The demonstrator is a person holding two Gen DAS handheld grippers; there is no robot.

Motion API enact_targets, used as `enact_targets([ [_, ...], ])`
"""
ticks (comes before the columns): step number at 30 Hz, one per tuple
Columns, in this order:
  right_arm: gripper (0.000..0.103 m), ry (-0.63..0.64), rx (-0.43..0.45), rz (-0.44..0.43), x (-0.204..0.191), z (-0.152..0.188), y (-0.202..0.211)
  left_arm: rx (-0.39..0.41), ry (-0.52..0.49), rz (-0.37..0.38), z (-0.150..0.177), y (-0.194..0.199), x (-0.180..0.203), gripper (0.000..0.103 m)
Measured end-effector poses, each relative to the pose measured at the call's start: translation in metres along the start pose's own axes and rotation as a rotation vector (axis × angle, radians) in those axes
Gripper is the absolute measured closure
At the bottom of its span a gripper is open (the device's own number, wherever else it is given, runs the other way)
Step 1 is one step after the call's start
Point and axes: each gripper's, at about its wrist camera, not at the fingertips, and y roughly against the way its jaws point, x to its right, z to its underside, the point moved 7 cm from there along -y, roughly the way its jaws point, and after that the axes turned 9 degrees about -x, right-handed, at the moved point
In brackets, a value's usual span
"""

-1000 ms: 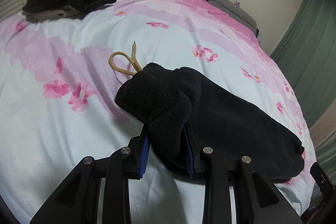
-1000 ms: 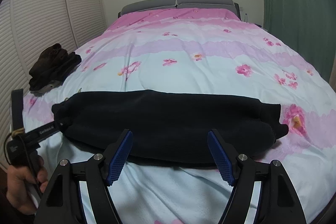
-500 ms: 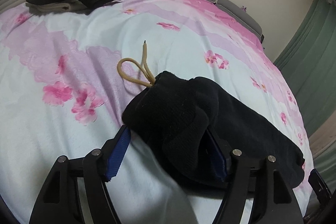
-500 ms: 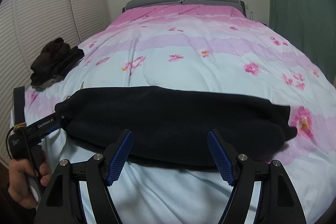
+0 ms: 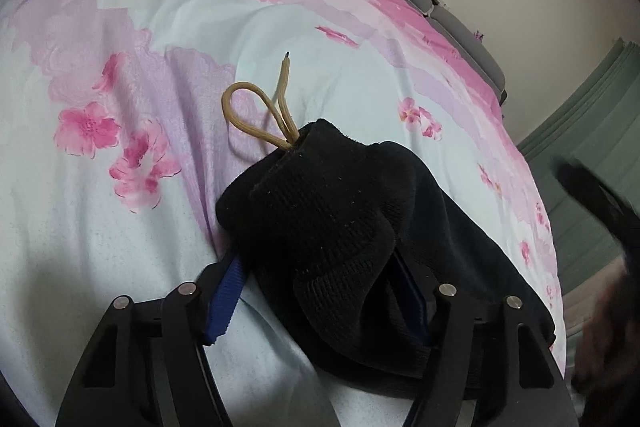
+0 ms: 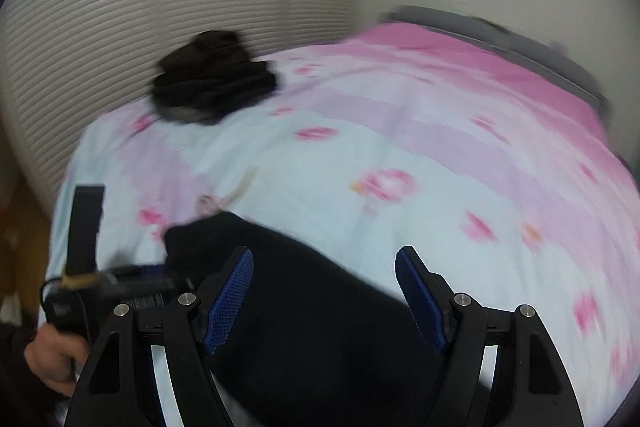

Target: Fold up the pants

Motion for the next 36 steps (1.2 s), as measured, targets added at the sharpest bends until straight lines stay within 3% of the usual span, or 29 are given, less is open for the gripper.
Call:
enact_targets([
  [5, 0.029, 0.118, -0.166, -0.17, -0.009, -0.043, -0.073, 0.003, 0.026, 0.019, 0.0, -0.003, -0.003, 0.037],
  [9, 0.029, 0.085, -0.278, -0.157, 0.018, -0.05, -0.1, 0.016, 0.05, 0.026, 0.0, -0.001, -0.005, 0.038],
  [13, 0.029, -0.067, -0.32, -0.167, 0.071, -0.03, -0.092, 0.043, 0.047, 0.015, 0.005, 0.002, -0.005, 0.039],
  [17, 0.03, -0.222, -0.418, -0.219, 0.11, 0.013, -0.09, 0.051, 0.044, 0.006, 0.009, 0.004, -0.004, 0.039],
  [21, 0.051, -0.278, -0.559, -0.287, 0.116, 0.053, -0.101, 0.062, 0.022, -0.018, 0.012, 0.006, -0.002, 0.039],
  [25, 0.055, -0.387, -0.671, -0.456, 0.103, 0.076, -0.117, 0.067, 0.017, -0.027, 0.012, 0.006, -0.002, 0.039],
  [28, 0.057, -0.441, -0.665, -0.484, 0.098, 0.078, -0.124, 0.068, 0.016, -0.03, 0.012, 0.006, -0.002, 0.039],
  [29, 0.065, -0.457, -0.657, -0.481, 0.099, 0.077, -0.127, 0.069, 0.015, -0.032, 0.012, 0.006, -0.001, 0.039],
  [33, 0.081, -0.483, -0.632, -0.444, 0.104, 0.078, -0.125, 0.068, 0.023, -0.024, 0.012, 0.007, 0.0, 0.039],
  [36, 0.085, -0.442, -0.581, -0.387, 0.104, 0.069, -0.113, 0.072, 0.035, -0.014, 0.011, 0.009, -0.002, 0.039],
])
